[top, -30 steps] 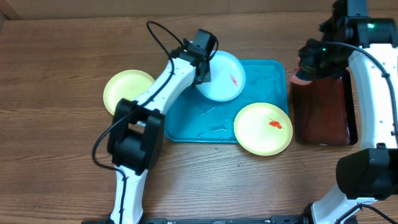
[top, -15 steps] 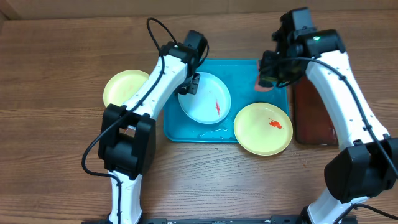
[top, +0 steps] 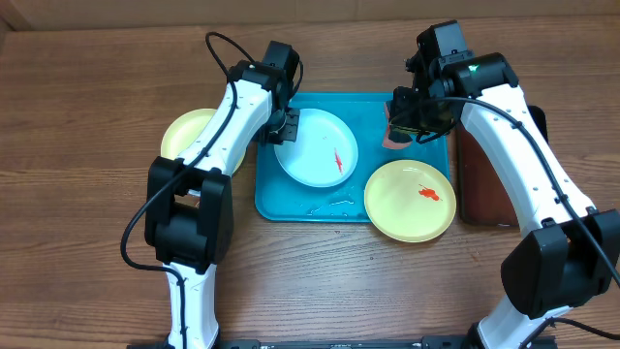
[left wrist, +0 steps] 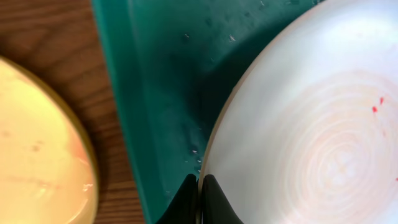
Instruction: Clean dirty plates on tray and stack at the side
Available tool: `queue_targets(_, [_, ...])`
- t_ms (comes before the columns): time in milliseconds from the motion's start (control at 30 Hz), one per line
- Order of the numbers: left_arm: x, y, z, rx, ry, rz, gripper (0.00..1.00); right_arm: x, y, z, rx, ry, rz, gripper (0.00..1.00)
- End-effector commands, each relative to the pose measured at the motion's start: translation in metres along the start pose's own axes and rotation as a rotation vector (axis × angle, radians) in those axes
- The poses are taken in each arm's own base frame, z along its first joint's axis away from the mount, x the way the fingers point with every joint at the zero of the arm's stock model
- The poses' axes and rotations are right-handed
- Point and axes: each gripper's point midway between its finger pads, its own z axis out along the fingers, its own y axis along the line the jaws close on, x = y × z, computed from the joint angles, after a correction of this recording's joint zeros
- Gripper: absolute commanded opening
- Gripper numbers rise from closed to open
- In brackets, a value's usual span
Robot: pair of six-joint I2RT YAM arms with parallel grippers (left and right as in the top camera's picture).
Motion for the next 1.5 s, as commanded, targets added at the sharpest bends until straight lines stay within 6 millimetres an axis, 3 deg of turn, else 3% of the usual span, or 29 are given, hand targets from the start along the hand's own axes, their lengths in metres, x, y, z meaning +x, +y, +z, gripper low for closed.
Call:
queue_targets(0, [0.018, -0.008, 0.026, 0.03, 0.059, 0.015, 0.05, -0.001, 0.005, 0.0, -0.018, -0.004, 0.007, 0.04])
queue_targets(167, [0.018, 0.012, 0.048, -0.071, 0.016, 0.005, 0.04, -0.003, 0.011, 0.009, -0.024, -0.007, -0.01, 0.04])
queue_targets(300, [0.022, 0.012, 0.056, -0.07, 0.015, -0.015, 0.04, -0.003, 0.021, 0.023, -0.04, 0.003, -0.032, 0.04])
queue_targets(767, [0.022, -0.016, 0.055, 0.127, 0.032, -0.032, 0.04, 0.026, 0.047, 0.108, -0.019, 0.152, -0.025, 0.04])
queue_targets(933, [0.02, -0.02, 0.053, 0.219, 0.043, -0.059, 0.04, 0.026, 0.044, 0.127, -0.004, 0.16, -0.023, 0.04])
queue_targets(1133, [0.018, -0.008, 0.052, 0.243, 0.047, -0.098, 0.04, 0.036, 0.033, 0.156, 0.025, 0.214, -0.006, 0.04])
queue_targets(1300, [0.017, 0.0, 0.052, 0.257, 0.05, -0.123, 0.04, 0.043, 0.028, 0.169, 0.041, 0.247, 0.022, 0.04])
queue_targets(1467, [0.017, -0.001, 0.051, 0.275, 0.051, -0.127, 0.04, 0.045, 0.042, 0.173, -0.01, 0.25, 0.008, 0.04])
